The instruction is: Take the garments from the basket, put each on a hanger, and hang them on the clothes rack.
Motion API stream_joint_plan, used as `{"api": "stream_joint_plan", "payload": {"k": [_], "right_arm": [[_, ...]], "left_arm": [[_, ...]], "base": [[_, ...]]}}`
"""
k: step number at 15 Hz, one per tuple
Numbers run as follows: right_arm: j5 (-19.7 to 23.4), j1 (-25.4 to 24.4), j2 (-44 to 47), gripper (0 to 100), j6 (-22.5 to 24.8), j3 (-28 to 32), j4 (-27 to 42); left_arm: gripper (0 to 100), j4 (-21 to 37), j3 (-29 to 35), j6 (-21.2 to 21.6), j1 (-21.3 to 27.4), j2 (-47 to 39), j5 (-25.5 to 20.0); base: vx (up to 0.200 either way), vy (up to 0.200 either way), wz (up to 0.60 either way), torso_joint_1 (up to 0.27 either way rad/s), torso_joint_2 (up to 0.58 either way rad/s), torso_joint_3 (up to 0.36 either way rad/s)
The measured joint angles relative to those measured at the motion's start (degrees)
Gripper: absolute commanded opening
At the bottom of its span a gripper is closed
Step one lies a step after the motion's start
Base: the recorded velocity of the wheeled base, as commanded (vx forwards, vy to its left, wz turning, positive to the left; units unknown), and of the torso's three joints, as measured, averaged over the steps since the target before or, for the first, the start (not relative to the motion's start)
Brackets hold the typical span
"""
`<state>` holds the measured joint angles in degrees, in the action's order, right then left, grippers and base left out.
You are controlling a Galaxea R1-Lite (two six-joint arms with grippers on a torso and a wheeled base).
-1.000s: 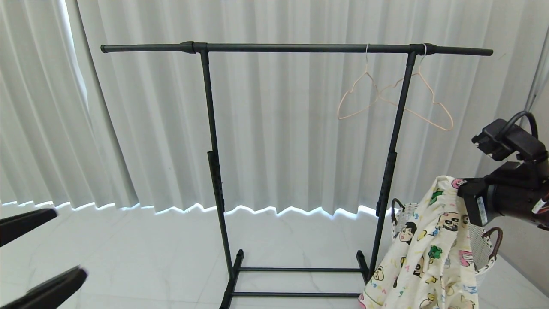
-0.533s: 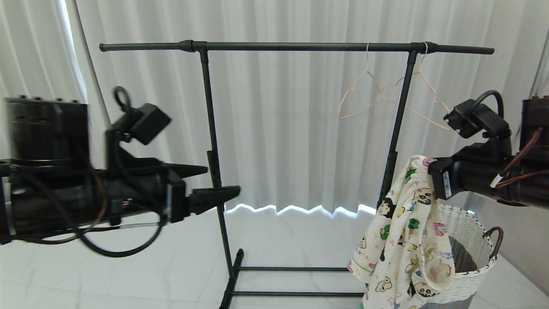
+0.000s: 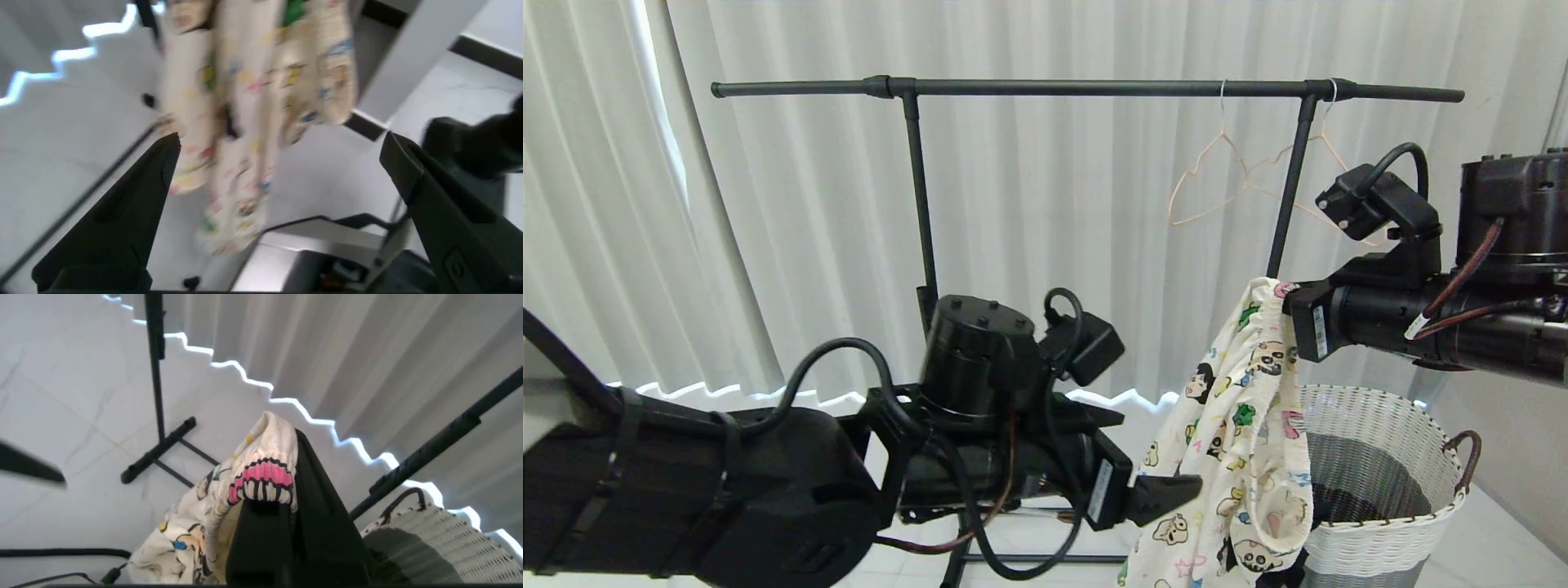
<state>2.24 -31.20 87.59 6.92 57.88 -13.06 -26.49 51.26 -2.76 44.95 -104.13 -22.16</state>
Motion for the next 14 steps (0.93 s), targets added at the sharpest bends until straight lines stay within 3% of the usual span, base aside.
{"api": "stream_joint_plan", "payload": {"k": [5,12,14], "right_arm": [[-1.23,-3.52,-0.13,0,-0.11,0.24,-0.02],[-1.38,-5.73,-0.24,0,-0.11,0.33,0.01],[-1.46,-5.79,-0.02,0,-0.09,0.77,0.0]], "left_arm": [[100,-0.95,8.28,-4.38,6.01,-8.52,9.28],[100,-1.17,18.25,-6.02,6.45,-17.26,10.97],[100,-1.28,20.04,-5.97,5.79,-19.91,13.57]], "base": [[0.0,0.0,0.0,0.0,0.0,0.0],[0.0,0.0,0.0,0.0,0.0,0.0],[0.0,0.0,0.0,0.0,0.0,0.0]]}}
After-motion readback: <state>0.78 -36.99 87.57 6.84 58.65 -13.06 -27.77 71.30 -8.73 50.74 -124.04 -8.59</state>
